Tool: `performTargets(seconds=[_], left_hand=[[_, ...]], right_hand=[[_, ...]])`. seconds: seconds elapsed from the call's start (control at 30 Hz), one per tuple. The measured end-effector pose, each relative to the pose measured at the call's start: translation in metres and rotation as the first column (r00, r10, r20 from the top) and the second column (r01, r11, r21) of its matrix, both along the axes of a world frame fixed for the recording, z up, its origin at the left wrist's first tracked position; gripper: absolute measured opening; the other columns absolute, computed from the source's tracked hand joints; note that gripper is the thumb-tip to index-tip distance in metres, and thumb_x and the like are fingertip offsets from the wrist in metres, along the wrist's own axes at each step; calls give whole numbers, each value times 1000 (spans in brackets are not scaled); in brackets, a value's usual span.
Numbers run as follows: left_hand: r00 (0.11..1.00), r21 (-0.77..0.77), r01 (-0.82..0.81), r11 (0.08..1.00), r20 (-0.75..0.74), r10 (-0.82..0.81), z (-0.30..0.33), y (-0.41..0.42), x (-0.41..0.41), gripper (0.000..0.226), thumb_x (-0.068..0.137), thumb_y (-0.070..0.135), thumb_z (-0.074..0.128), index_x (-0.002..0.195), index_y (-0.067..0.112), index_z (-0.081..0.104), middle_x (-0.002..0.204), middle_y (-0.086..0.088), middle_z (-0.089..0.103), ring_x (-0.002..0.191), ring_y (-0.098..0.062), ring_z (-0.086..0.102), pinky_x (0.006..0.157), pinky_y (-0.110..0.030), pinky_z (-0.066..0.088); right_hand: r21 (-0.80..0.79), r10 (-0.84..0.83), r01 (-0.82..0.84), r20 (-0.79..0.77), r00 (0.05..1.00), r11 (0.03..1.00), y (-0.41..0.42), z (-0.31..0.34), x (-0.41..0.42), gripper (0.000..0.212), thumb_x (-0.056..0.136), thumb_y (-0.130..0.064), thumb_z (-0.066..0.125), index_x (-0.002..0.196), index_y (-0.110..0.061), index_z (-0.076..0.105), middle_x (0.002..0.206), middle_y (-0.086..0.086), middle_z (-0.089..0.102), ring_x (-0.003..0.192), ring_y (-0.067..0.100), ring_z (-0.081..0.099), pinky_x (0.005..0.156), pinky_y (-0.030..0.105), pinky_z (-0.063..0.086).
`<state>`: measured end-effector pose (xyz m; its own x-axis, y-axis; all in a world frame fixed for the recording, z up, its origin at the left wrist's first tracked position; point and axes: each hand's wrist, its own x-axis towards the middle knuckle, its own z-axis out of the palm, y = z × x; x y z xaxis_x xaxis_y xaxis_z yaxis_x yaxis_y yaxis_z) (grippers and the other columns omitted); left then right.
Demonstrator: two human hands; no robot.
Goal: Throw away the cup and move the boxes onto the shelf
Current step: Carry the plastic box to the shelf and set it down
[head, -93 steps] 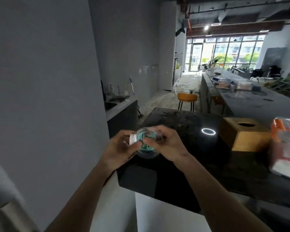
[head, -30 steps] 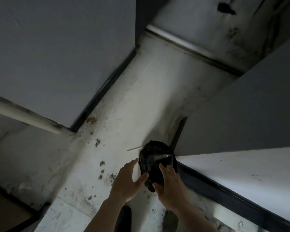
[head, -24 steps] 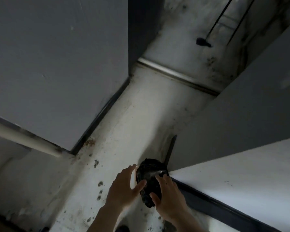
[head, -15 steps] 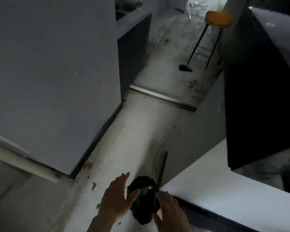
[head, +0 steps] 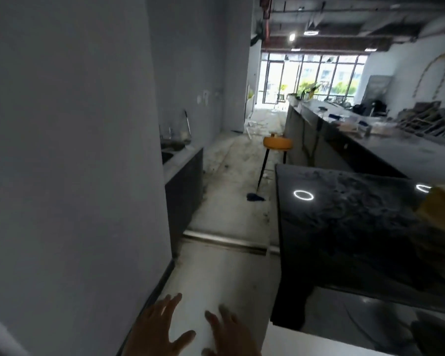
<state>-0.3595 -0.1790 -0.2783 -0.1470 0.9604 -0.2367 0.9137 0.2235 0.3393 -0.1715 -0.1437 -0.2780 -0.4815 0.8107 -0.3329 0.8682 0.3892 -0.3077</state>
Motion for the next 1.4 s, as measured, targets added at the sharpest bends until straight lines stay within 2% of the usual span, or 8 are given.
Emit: performTargets(seconds=[0.07, 0.2, 0.47, 0.9, 1.17, 1.23, 1.33, 1.4], left_hand=[[1000, 82, -4, 997, -28, 6, 35, 6, -5, 121, 55, 102, 17, 160, 41, 6, 169, 10, 16, 152, -18, 24, 123, -39, 21], [998, 307, 3, 952, -67, 18, 117, 20, -2, 93, 85, 78, 42, 161, 33, 12, 169, 6, 21, 154, -17, 21, 123, -35, 15], [984, 534, 167, 829, -140, -108, 260, 52, 69, 93, 85, 78, 44, 161, 34, 14, 168, 3, 23, 153, -22, 24, 123, -39, 22], [863, 617, 410, 672, -22, -505, 295, 85, 292, 85, 85, 72, 54, 156, 35, 26, 163, 6, 32, 147, -21, 35, 112, -39, 35], [734, 552, 350, 757, 341, -588, 264, 96, 456, 85, 85, 68, 60, 155, 30, 34, 162, 0, 36, 147, -22, 36, 115, -40, 34], [689, 508, 300, 807, 470, -552, 259, 100, 502, 78, 89, 61, 61, 155, 29, 35, 160, -3, 39, 143, -23, 41, 108, -35, 40], [621, 417, 196, 888, 648, -441, 253, 104, 566, 61, 94, 53, 59, 148, 30, 44, 144, 4, 51, 126, -16, 50, 76, -19, 42], [579, 345, 116, 931, 738, -346, 251, 108, 600, 62, 94, 57, 58, 148, 29, 45, 148, 1, 51, 127, -20, 50, 84, -28, 43]], right_hand=[[91, 33, -30, -38, 999, 995, 4, 41, -4, 75, 99, -43, 56, 160, -27, 15, 172, 9, 1, 154, 32, 17, 120, 49, 28], [281, 59, -18, -136, 989, 960, 17, 132, 1, 72, 99, -46, 55, 159, -29, 19, 172, 6, 7, 154, 33, 20, 118, 47, 30], [558, -60, 177, -222, 973, 810, 33, 267, 89, 73, 97, -47, 57, 158, -28, 23, 168, 6, 20, 151, 33, 27, 118, 49, 35], [573, -529, 586, -288, 798, 573, -21, 300, 333, 66, 94, -42, 60, 153, -26, 34, 156, 6, 35, 142, 33, 39, 115, 43, 39], [499, -707, 848, -533, 464, 180, -56, 270, 508, 45, 93, -41, 62, 135, -25, 56, 140, 7, 55, 120, 37, 60, 91, 46, 52], [396, -674, 916, -659, 333, 66, -58, 266, 555, 38, 93, -39, 64, 127, -22, 61, 134, 10, 58, 114, 39, 62, 89, 46, 51], [172, -612, 985, -782, 120, -27, -51, 264, 626, 42, 91, -42, 65, 126, -19, 62, 130, 15, 64, 116, 39, 62, 94, 45, 50], [4, -571, 1000, -821, -5, -14, -43, 263, 664, 48, 90, -44, 67, 130, -17, 62, 131, 16, 66, 118, 38, 62, 99, 45, 51]])
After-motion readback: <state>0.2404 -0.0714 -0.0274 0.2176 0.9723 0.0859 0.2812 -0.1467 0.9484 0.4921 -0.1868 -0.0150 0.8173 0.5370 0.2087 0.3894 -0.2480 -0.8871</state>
